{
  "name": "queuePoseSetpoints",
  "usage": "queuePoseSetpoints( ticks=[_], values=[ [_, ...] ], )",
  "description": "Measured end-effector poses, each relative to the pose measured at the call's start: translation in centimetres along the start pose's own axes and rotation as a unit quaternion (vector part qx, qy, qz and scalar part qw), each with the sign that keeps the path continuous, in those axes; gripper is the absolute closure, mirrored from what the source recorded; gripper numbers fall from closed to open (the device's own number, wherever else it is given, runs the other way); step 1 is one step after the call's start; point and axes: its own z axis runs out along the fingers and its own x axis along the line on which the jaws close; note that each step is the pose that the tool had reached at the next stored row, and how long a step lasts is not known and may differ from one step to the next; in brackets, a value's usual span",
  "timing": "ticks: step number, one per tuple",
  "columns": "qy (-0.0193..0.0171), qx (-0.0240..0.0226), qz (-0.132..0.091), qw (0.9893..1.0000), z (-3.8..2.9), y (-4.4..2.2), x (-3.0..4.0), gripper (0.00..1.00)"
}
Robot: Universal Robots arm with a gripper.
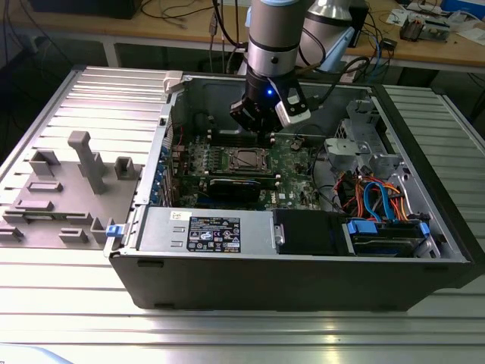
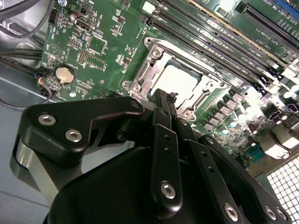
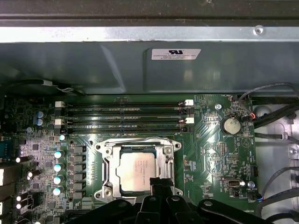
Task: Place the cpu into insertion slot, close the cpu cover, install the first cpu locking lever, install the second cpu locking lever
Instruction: 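Install the second cpu locking lever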
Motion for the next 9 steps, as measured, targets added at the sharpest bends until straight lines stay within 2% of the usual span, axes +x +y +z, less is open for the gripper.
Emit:
queuePoseSetpoints(
  ticks=[3,7,9],
  values=[
    [0.0000,0.0000,0.000,1.0000,0.00,-0.01,0.00,0.89],
    [0.0000,0.0000,0.000,1.0000,-0.58,0.05,-0.02,0.89],
    [0.0000,-0.0001,0.000,1.0000,-0.60,-0.02,-0.02,0.89]
  ],
)
